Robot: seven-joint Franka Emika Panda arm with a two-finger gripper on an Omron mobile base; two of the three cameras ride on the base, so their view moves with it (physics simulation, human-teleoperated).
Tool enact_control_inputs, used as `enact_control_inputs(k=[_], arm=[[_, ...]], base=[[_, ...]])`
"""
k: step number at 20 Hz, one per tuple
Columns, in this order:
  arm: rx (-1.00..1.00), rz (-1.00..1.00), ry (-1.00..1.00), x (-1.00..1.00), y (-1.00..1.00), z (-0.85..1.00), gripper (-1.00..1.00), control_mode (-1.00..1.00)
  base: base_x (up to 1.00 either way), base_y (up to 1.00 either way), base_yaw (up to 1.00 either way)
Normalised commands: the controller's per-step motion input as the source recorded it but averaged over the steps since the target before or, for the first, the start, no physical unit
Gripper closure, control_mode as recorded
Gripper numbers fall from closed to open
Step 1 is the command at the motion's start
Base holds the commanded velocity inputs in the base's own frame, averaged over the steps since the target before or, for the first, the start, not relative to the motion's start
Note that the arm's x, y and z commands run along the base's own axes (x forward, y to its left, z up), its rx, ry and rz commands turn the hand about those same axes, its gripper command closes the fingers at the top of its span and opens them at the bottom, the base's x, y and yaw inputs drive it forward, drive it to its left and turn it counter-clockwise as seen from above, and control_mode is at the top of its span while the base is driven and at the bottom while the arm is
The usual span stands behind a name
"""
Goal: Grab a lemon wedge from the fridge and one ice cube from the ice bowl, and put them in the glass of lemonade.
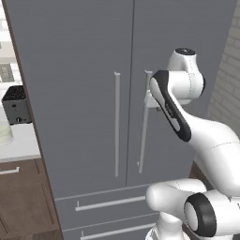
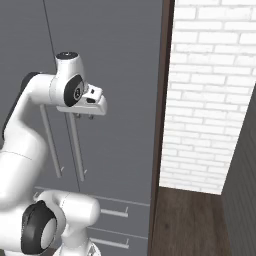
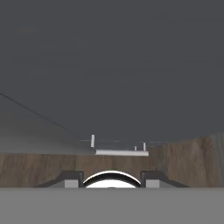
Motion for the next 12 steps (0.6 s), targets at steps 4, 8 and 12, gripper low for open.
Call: enact_control_inputs(k=[4, 8, 12], arm=[[0.0, 0.0, 0.0, -0.4, 0.0, 0.0, -1.0, -1.0], [-0.02, 0.0, 0.0, -0.83, 0.39, -0.02, -1.0, -1.0], [-0.22, 0.0, 0.0, -0.31, 1.0, -0.13, -1.0, -1.0]], base=[[0.0, 0.0, 0.0], [0.0, 0.0, 0.0], [0.0, 0.0, 0.0]])
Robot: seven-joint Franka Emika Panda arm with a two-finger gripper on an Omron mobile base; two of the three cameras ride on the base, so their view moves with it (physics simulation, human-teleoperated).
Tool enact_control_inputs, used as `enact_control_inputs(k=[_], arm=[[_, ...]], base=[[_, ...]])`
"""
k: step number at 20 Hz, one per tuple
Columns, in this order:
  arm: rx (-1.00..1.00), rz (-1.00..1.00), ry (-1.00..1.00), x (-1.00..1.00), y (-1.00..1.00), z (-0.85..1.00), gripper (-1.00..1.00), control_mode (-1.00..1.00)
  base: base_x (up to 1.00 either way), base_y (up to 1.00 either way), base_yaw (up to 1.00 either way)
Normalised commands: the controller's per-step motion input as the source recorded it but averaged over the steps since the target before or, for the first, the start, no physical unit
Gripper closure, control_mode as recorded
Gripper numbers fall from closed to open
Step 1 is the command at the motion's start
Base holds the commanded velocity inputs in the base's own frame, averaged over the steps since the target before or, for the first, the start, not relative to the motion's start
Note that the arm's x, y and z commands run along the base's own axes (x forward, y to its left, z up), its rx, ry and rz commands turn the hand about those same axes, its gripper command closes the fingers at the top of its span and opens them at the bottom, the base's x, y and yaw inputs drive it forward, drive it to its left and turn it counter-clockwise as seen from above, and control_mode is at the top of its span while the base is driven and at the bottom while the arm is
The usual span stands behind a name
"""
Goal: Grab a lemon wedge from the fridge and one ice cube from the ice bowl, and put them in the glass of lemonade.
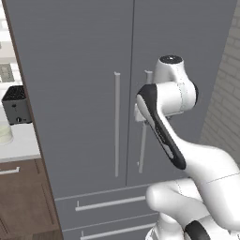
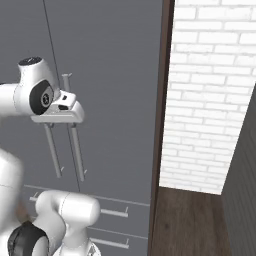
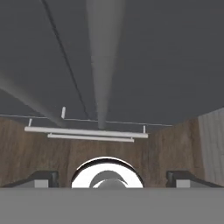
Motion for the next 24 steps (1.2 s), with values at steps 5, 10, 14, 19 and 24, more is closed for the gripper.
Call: enact_control_inputs(k=[5, 10, 14, 19, 24], arm=[[-0.2, 0.0, -0.02, -0.07, 0.77, -0.17, -1.0, -1.0], [0.21, 0.08, -0.07, -0.44, -1.0, -0.06, -1.0, -1.0], [0.0, 0.0, 0.0, -0.06, -0.15, -0.01, -1.0, -1.0], [0.01, 0.0, 0.0, 0.0, 0.0, 0.0, -1.0, -1.0], [0.03, 0.0, 0.01, 0.0, 0.0, -0.03, -1.0, -1.0]], base=[[0.0, 0.0, 0.0], [0.0, 0.0, 0.0], [0.0, 0.0, 0.0], [0.0, 0.0, 0.0], [0.0, 0.0, 0.0]])
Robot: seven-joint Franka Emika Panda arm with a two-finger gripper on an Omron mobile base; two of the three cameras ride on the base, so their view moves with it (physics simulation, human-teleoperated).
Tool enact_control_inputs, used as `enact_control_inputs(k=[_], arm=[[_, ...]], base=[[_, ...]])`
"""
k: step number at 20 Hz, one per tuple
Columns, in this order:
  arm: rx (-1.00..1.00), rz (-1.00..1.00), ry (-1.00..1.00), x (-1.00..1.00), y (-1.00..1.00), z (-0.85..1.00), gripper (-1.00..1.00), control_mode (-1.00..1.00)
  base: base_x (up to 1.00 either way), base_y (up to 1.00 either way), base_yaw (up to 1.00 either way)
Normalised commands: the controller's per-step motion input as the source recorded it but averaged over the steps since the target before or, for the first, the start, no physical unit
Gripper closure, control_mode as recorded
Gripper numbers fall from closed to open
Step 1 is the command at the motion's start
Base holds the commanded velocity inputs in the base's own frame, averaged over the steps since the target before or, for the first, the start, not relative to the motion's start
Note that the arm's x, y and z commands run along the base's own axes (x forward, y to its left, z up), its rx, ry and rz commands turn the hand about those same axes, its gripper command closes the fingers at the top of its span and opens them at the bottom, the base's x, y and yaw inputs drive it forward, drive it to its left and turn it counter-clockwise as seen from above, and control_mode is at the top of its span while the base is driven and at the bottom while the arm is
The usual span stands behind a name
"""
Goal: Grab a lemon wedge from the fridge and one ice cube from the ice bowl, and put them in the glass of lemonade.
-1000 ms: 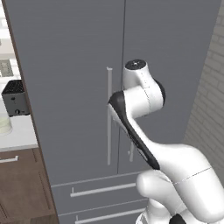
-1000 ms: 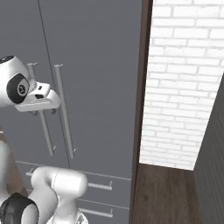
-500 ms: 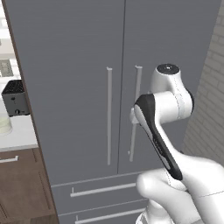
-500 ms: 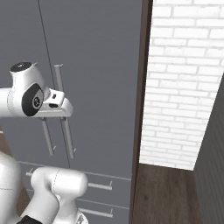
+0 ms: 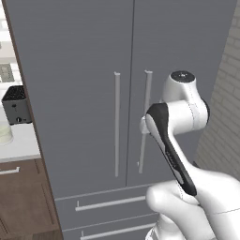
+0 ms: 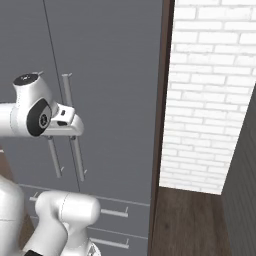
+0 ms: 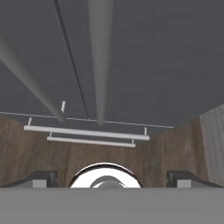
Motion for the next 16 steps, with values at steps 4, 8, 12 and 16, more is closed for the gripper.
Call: enact_control_inputs(k=[4, 8, 12, 16], arm=[[0.0, 0.0, -0.02, -0.11, 0.26, 0.0, -1.0, 1.0], [0.0, 0.0, 0.0, 0.0, 0.0, 0.0, -1.0, 1.0], [0.0, 0.0, 0.0, 0.0, 0.0, 0.0, -1.0, 1.0], [0.0, 0.0, 0.0, 0.0, 0.0, 0.0, -1.0, 1.0]], base=[[-0.15, 0.5, 0.0], [-0.12, 1.0, 0.0], [0.04, 1.0, 0.0], [0.28, 1.0, 0.0]])
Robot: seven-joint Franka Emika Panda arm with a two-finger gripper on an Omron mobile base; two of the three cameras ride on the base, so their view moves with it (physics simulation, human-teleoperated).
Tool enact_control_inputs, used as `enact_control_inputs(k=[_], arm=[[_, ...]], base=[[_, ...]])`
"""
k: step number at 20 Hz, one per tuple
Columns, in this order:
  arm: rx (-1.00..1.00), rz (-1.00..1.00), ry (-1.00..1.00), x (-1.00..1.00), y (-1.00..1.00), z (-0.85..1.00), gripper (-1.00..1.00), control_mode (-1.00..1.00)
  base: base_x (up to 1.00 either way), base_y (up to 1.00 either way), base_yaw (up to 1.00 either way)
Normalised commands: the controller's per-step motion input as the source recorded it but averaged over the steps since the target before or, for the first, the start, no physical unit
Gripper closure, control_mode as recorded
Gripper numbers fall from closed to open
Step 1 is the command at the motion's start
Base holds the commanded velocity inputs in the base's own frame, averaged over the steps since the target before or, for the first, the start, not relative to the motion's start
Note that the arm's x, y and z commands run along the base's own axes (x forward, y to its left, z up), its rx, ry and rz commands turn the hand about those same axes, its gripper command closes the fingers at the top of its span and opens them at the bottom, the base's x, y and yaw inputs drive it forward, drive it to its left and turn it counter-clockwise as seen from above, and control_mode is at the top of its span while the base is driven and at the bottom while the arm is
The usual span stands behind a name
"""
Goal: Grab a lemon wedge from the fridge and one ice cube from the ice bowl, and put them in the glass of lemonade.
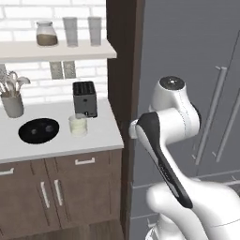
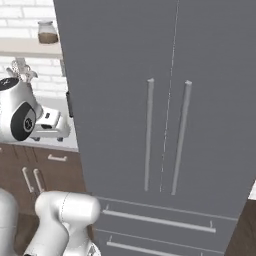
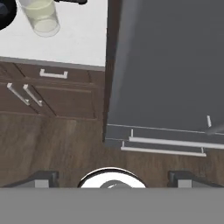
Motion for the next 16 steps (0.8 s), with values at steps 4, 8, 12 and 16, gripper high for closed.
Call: enact_control_inputs(k=[4, 8, 12, 16], arm=[[0.0, 0.0, 0.0, 0.0, 0.0, 0.0, -1.0, 1.0], [0.0, 0.0, 0.0, 0.0, 0.0, 0.0, -1.0, 1.0], [0.0, 0.0, 0.0, 0.0, 0.0, 0.0, -1.0, 1.0], [0.0, 0.0, 0.0, 0.0, 0.0, 0.0, -1.0, 1.0]], base=[[0.34, 1.0, 0.0], [0.63, 1.0, -0.05], [0.76, 1.0, -0.08], [0.75, 0.61, -0.06]])
